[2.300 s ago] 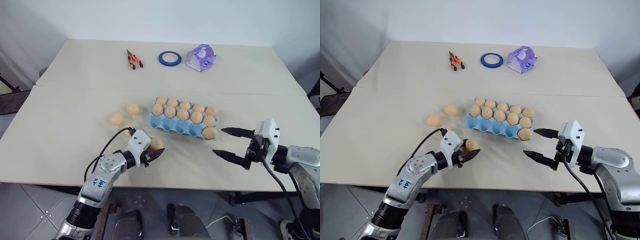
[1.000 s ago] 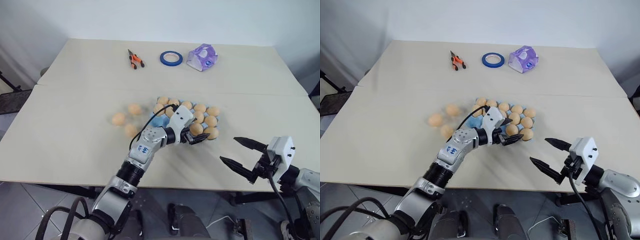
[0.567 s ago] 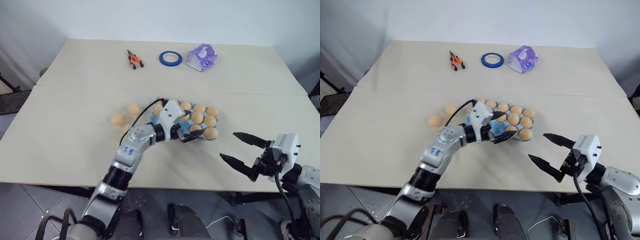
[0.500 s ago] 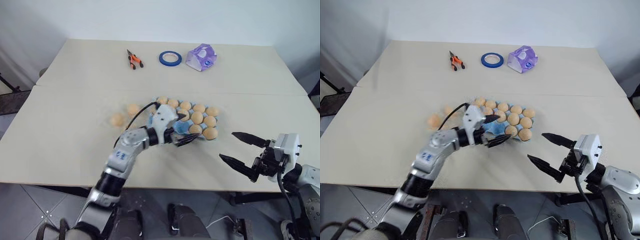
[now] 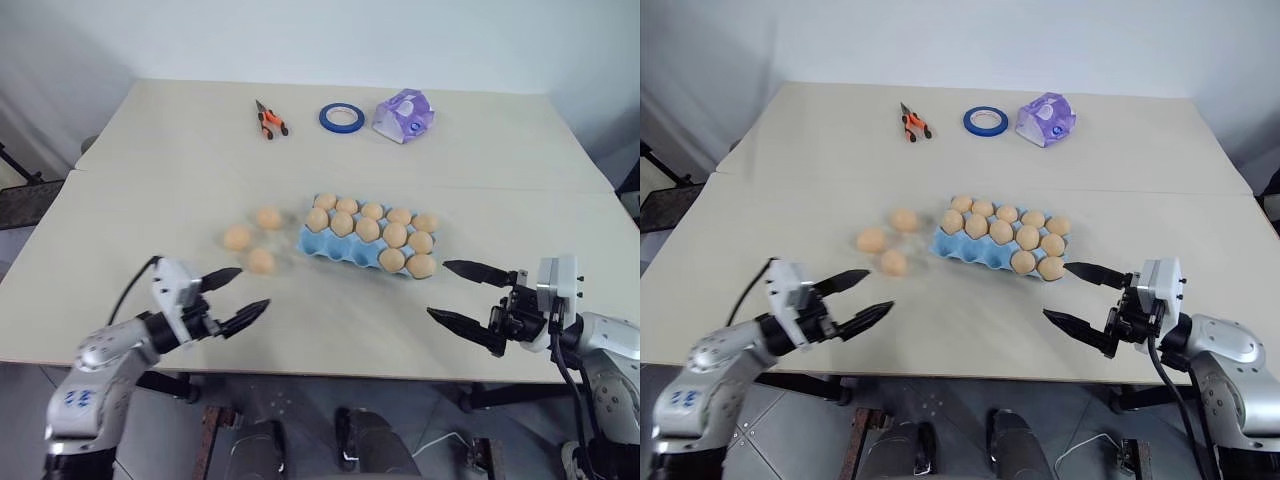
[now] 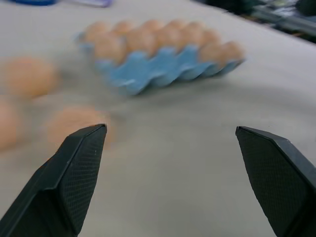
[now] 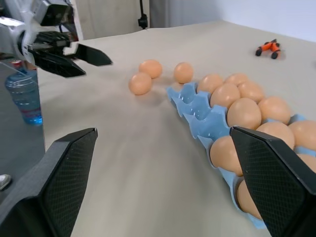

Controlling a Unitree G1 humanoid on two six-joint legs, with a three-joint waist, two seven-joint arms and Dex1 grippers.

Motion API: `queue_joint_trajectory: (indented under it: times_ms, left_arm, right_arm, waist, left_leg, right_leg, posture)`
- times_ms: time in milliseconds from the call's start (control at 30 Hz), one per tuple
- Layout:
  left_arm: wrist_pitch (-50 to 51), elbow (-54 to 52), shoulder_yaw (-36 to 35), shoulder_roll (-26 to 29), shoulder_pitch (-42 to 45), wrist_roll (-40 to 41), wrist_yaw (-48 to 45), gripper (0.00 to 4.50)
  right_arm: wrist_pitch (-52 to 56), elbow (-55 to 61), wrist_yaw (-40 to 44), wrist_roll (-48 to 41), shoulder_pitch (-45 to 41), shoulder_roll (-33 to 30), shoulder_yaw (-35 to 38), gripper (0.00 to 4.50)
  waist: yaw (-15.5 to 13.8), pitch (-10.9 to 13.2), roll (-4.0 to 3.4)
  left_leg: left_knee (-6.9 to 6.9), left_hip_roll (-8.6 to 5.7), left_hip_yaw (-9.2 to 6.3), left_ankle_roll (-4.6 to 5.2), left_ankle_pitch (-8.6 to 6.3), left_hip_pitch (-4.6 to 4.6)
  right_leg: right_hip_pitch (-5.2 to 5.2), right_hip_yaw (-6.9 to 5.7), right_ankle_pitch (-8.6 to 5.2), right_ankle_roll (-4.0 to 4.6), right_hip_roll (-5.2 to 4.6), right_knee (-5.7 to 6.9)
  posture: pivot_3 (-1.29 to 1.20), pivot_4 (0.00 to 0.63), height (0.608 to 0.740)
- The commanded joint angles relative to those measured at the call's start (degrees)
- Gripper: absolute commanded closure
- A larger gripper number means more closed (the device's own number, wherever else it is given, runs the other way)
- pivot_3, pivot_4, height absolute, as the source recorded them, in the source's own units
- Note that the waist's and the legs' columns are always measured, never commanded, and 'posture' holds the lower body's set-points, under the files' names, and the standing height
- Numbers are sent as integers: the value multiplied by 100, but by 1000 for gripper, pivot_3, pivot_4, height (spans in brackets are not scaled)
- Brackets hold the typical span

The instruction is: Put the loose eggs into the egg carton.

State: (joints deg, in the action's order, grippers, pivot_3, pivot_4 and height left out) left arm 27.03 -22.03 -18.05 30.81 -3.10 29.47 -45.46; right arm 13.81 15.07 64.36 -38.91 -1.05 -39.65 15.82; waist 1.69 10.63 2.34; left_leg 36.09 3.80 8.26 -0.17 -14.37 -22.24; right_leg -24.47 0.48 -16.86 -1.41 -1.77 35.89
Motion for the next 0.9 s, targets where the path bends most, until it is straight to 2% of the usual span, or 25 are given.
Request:
queue_joint_trajectory:
  times_ms: [33, 133, 233, 433, 500, 567, 600, 900]
  left_arm:
    - [-202, -294, -565, 273, -618, 294, -354, 53]
    - [-477, -127, -731, 364, -807, 164, -370, 53]
    - [-576, -90, -684, 321, -627, 64, -94, 53]
    - [-404, 275, 128, -78, 359, -485, 876, 53]
    - [-404, 423, 413, -231, 716, -661, 1104, 53]
    - [-436, 634, 691, -376, 1070, -811, 1260, 53]
    - [-386, 791, 845, -444, 1265, -900, 1341, 53]
    - [-691, 1990, 1546, -498, 2031, -1413, 1165, 53]
  right_arm:
    - [-55, -117, 145, 23, -212, -122, 3, 0]
    - [-59, -258, 243, 86, -358, -127, -74, 0]
    - [-50, -347, 277, 143, -474, -112, -136, 0]
    - [-52, -480, 267, 223, -664, -48, -241, 0]
    - [-44, -479, 247, 237, -681, -39, -258, 0]
    - [-49, -463, 198, 254, -673, -25, -262, 0]
    - [-45, -428, 175, 254, -641, -21, -257, 0]
    - [-56, -227, -9, 259, -366, -46, -167, 0]
  waist:
    - [5, 0, 0]
    - [-8, 0, 0]
    - [-7, 0, -1]
    - [-10, -1, 0]
    - [-10, -2, 0]
    - [-12, -2, 0]
    - [-12, -2, 0]
    - [-8, -1, -2]
  left_leg:
    - [-1, 0, 0, 0, -1, 0]
    - [-6, 1, 1, -1, -5, -1]
    - [-8, 2, -1, -1, -5, -3]
    - [-13, -2, 3, 2, -7, -8]
    - [-13, -1, 4, 5, -12, -8]
    - [-12, 1, 5, 3, -15, -8]
    - [-12, 1, 4, 3, -15, -7]
    - [-6, 9, 7, 14, -6, -3]
  right_leg:
    - [0, 0, 0, 0, -1, -1]
    - [-1, 0, -2, 3, -3, -11]
    - [0, -2, -2, 5, -7, -18]
    - [2, -1, 3, -3, -9, -24]
    - [2, -2, 16, -27, -8, -20]
    - [-1, -4, 57, -99, -3, -15]
    - [-2, -4, 57, -99, -2, -12]
    - [-8, -3, 54, -94, 11, 1]
  posture:
    - [0, 150, 740]
    - [0, 150, 740]
    - [0, 150, 740]
    - [0, 150, 740]
    - [0, 150, 740]
    - [0, 150, 740]
    - [0, 150, 740]
    - [0, 150, 740]
